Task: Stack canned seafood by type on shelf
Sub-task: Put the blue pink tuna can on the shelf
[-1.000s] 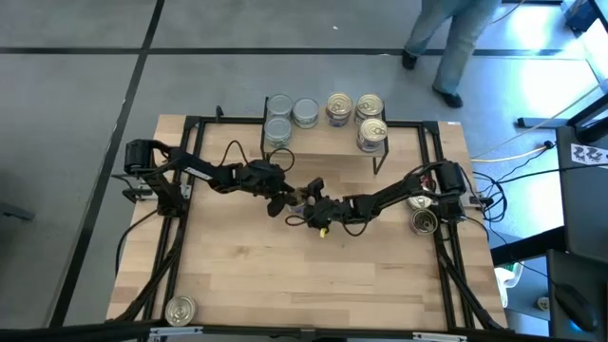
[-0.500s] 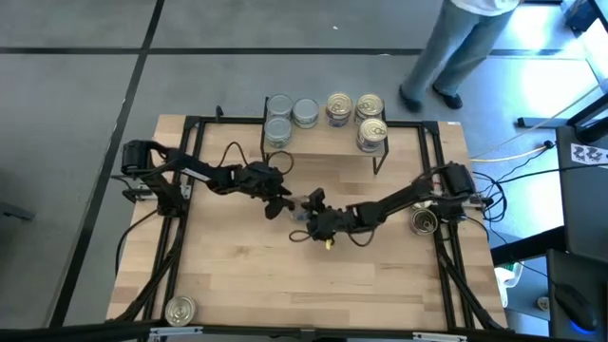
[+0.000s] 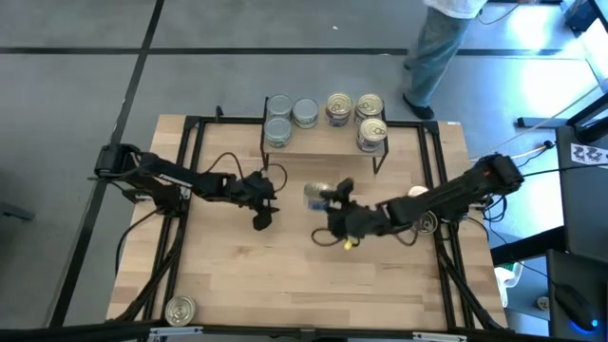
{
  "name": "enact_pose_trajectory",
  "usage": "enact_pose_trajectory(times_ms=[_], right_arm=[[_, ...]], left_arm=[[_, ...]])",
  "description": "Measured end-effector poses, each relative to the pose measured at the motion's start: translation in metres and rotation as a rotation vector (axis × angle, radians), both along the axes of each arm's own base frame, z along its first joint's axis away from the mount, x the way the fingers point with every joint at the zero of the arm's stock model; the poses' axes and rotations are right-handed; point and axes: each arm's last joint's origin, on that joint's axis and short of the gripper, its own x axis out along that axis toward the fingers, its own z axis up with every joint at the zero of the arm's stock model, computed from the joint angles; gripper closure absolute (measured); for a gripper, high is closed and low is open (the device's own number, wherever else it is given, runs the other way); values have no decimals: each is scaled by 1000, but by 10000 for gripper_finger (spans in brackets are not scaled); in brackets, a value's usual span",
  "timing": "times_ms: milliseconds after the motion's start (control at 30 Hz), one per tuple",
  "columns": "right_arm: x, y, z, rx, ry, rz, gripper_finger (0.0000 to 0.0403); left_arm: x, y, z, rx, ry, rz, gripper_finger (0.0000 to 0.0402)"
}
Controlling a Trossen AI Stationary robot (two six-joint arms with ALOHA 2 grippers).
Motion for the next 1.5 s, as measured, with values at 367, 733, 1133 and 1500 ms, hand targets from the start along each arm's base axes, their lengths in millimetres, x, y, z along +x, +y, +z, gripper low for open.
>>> enact_pose_trajectory(times_ms=[367, 733, 1133, 1500], right_arm=[[-2, -95, 19, -71, 6, -313, 208], [-9, -151, 11, 48, 29, -420, 208], [-12, -167, 11, 121, -21, -469, 131], [-10, -165, 12, 217, -90, -455, 25]], left_arm=[[-1, -29, -7, 86, 36, -3, 194], [-1, -33, -6, 87, 27, -3, 194], [0, -33, -6, 84, 21, -1, 194], [0, -33, -6, 87, 21, -3, 194]])
